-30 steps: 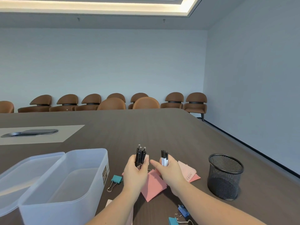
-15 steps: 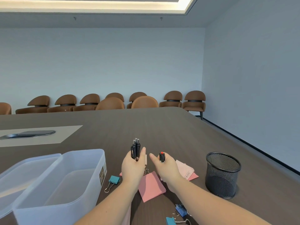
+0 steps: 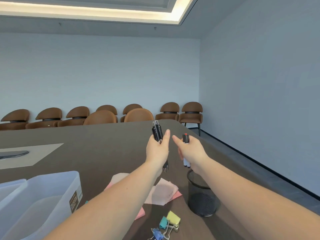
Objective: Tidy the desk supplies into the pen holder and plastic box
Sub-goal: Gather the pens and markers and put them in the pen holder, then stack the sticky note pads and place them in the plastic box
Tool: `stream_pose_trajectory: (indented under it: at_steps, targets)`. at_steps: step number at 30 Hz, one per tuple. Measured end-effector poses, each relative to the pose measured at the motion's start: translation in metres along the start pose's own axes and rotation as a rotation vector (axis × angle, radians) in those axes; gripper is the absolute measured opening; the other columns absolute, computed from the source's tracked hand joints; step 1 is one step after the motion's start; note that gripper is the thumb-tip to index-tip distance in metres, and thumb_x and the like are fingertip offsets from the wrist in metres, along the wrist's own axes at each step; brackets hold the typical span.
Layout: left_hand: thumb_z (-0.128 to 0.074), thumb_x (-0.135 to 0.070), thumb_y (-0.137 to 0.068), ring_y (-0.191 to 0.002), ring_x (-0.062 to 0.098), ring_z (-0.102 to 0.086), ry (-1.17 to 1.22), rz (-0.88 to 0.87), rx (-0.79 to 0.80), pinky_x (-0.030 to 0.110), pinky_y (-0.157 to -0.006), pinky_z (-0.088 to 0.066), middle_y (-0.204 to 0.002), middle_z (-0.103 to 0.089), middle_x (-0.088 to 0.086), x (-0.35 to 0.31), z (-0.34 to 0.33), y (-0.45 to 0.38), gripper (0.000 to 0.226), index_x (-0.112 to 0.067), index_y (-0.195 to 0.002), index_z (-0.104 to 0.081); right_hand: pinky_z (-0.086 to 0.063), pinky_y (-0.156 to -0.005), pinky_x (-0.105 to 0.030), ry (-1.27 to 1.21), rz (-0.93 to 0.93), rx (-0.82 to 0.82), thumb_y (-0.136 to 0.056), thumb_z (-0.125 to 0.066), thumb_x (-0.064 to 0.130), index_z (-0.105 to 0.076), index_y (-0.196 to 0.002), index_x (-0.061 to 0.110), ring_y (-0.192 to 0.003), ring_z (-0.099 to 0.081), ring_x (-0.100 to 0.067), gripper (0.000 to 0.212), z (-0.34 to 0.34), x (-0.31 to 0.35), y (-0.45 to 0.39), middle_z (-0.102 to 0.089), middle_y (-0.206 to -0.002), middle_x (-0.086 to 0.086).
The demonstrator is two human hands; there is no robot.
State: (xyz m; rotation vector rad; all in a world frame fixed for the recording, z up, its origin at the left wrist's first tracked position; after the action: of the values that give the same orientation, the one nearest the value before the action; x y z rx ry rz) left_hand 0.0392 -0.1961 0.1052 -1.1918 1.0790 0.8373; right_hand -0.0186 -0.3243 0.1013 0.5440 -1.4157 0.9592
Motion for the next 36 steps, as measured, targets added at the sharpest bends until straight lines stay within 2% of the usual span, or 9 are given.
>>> stream_pose_trajectory:
  at_steps: [3,9,14,18,22,25,28,30,36]
  targets:
    - [-0.05,-0.047,-0.094,-0.057,0.016,-0.048,0.031,0.009,0.057,0.028,-0.06,-0.041,-0.06,-0.048,-0.002,-0.004,-0.041,0.006,0.03,-0.017,-0.086,-0.048,-0.04,-0.057,-0.026,0.009,-0.044,-0.067,-0.092,-0.059,0.037,-0.044,-0.065,0.016,-0.056,-0.044,-0.018,0.037,0.033,-0.016,-0.004,-0.049,-0.06,-0.004]
    - [-0.051,-0.046,-0.094,-0.087,0.017,-0.06,0.043,0.066,0.105,0.036,-0.085,-0.05,-0.086,-0.059,-0.004,0.001,-0.094,0.017,0.028,-0.02,-0.104,-0.05,-0.041,-0.058,-0.03,-0.004,-0.084,-0.133,-0.091,-0.058,0.03,-0.049,-0.071,0.013,-0.062,-0.045,-0.021,0.028,0.063,-0.038,-0.009,-0.051,-0.066,-0.006]
    - [-0.054,-0.045,-0.093,-0.089,0.017,-0.059,-0.001,0.082,0.098,0.032,-0.081,-0.047,-0.087,-0.06,-0.006,0.014,-0.108,0.025,0.034,-0.016,-0.11,-0.054,-0.041,-0.049,-0.028,0.015,-0.14,-0.143,-0.089,-0.058,0.027,-0.065,-0.09,0.005,-0.055,-0.049,-0.022,0.023,0.068,-0.054,-0.009,-0.059,-0.069,-0.008]
    - [-0.055,-0.045,-0.092,-0.094,0.021,-0.061,-0.035,0.084,0.095,0.035,-0.083,-0.049,-0.096,-0.063,0.003,0.025,-0.108,0.026,0.03,-0.016,-0.102,-0.05,-0.04,-0.046,-0.025,0.084,-0.139,-0.13,-0.09,-0.056,0.027,-0.057,-0.077,0.012,-0.052,-0.047,-0.02,0.02,0.068,-0.057,-0.008,-0.055,-0.064,-0.004]
    - [-0.055,-0.041,-0.093,-0.085,0.019,-0.054,-0.084,0.086,0.094,0.029,-0.073,-0.043,-0.089,-0.053,0.001,0.027,-0.1,0.027,0.03,-0.013,-0.095,-0.045,-0.036,-0.054,-0.026,0.175,-0.103,-0.141,-0.09,-0.052,0.018,-0.041,-0.069,0.015,-0.056,-0.042,-0.016,0.024,0.068,-0.054,-0.009,-0.049,-0.063,0.0]
    - [-0.054,-0.036,-0.094,-0.087,0.016,-0.052,-0.139,0.067,0.108,0.026,-0.071,-0.039,-0.095,-0.053,-0.001,0.023,-0.093,0.028,0.028,-0.012,-0.105,-0.047,-0.043,-0.059,-0.026,0.199,-0.081,-0.137,-0.087,-0.052,0.014,-0.053,-0.083,0.013,-0.07,-0.056,-0.019,0.004,0.067,-0.049,-0.005,-0.061,-0.074,-0.003]
    - [-0.052,-0.035,-0.095,-0.089,0.016,-0.052,-0.202,0.045,0.115,0.028,-0.078,-0.038,-0.095,-0.054,-0.004,0.023,-0.083,0.028,0.026,-0.013,-0.108,-0.05,-0.046,-0.071,-0.027,0.256,-0.021,-0.142,-0.087,-0.056,0.014,-0.062,-0.101,0.01,-0.089,-0.059,-0.02,0.016,0.064,-0.039,-0.003,-0.065,-0.096,-0.004]
    - [-0.05,-0.036,-0.096,-0.089,0.017,-0.052,-0.233,0.036,0.105,0.029,-0.079,-0.039,-0.095,-0.055,-0.005,0.021,-0.075,0.025,0.025,-0.013,-0.108,-0.051,-0.044,-0.078,-0.028,0.304,0.043,-0.149,-0.089,-0.057,0.015,-0.064,-0.103,0.01,-0.093,-0.058,-0.019,0.017,0.061,-0.028,-0.003,-0.063,-0.097,-0.001]
    - [-0.048,-0.034,-0.097,-0.091,0.018,-0.051,-0.283,-0.006,0.026,0.029,-0.08,-0.039,-0.1,-0.054,-0.003,0.001,-0.026,0.016,0.018,-0.016,-0.1,-0.05,-0.041,-0.076,-0.026,0.42,0.237,-0.069,-0.091,-0.058,0.022,-0.064,-0.101,0.012,-0.089,-0.055,-0.014,0.016,0.031,0.015,0.005,-0.06,-0.091,0.004]
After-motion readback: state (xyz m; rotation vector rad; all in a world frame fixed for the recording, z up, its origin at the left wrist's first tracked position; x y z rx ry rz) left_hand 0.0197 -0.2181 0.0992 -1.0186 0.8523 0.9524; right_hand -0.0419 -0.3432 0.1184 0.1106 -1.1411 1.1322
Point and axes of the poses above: each hand's wrist, its own y-axis away from the middle knuckle, its own z-axis out of the back of the hand, x = y × z, the point moved 9 cm from there along -y, towards the middle knuckle
